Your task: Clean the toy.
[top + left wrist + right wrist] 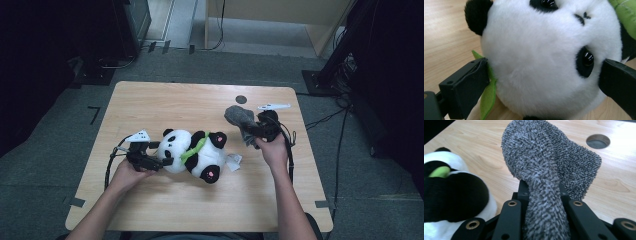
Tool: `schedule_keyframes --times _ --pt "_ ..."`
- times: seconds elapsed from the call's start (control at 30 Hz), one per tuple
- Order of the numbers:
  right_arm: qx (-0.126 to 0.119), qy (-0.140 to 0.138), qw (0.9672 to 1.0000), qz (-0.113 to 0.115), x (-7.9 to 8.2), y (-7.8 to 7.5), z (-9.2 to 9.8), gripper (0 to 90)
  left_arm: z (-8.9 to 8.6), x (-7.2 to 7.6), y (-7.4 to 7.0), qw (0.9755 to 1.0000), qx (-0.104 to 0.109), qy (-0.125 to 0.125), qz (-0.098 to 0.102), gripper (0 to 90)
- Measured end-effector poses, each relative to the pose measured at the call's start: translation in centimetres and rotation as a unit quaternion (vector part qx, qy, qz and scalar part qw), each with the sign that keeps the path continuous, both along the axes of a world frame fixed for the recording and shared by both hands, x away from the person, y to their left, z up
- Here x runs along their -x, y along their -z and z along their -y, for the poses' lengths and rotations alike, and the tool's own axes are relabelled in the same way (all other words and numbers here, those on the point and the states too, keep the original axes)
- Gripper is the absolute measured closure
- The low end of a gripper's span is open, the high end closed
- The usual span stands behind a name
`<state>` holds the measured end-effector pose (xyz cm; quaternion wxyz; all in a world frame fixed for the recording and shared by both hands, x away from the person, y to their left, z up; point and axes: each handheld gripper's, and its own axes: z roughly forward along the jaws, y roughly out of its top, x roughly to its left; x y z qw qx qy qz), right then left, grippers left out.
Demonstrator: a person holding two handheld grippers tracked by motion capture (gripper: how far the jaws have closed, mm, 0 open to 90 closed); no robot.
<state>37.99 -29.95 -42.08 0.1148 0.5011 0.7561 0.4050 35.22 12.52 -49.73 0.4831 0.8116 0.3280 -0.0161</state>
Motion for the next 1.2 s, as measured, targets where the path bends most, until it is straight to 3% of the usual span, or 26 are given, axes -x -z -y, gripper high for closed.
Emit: schedule_keyframes --times 0.17,0.27,0.47,0.67,0.77,0.87,1.2 --pt "-0.001 -0.014 0.9999 0.007 0.4 -0.9 -1.0 74.9 0.3 0.0 0.9 0.9997 0.001 0.013 -0.021 2.8" --pt "-0.004 -0.02 0.9997 0.014 0.7 -1.4 -1.5 74.7 0.5 0.2 0.8 0.9998 0.0 0.017 -0.014 10.1" --pt "-0.007 -0.027 0.9993 0.024 1.1 -2.3 -1.9 74.7 0.4 0.6 0.3 0.9999 0.002 0.0 -0.017 29.1" --pt "-0.012 -0.039 0.9984 0.038 1.8 -3.9 -2.7 74.7 0.9 1.1 -0.6 0.9987 -0.006 -0.039 -0.034 38.1" --pt "-0.012 -0.051 0.9974 0.05 2.4 -4.8 -3.6 74.7 1.1 1.6 -0.8 0.9976 -0.006 -0.055 -0.043 38.7" --pt "-0.007 -0.068 0.9962 0.055 2.8 -5.2 -4.9 74.7 1.3 2.1 -1.0 0.9975 -0.013 -0.062 -0.032 38.0" --pt "0.009 -0.116 0.9928 0.031 2.2 -4.6 -10.2 74.5 1.3 1.7 -1.2 0.9968 -0.02 -0.069 -0.037 37.2"
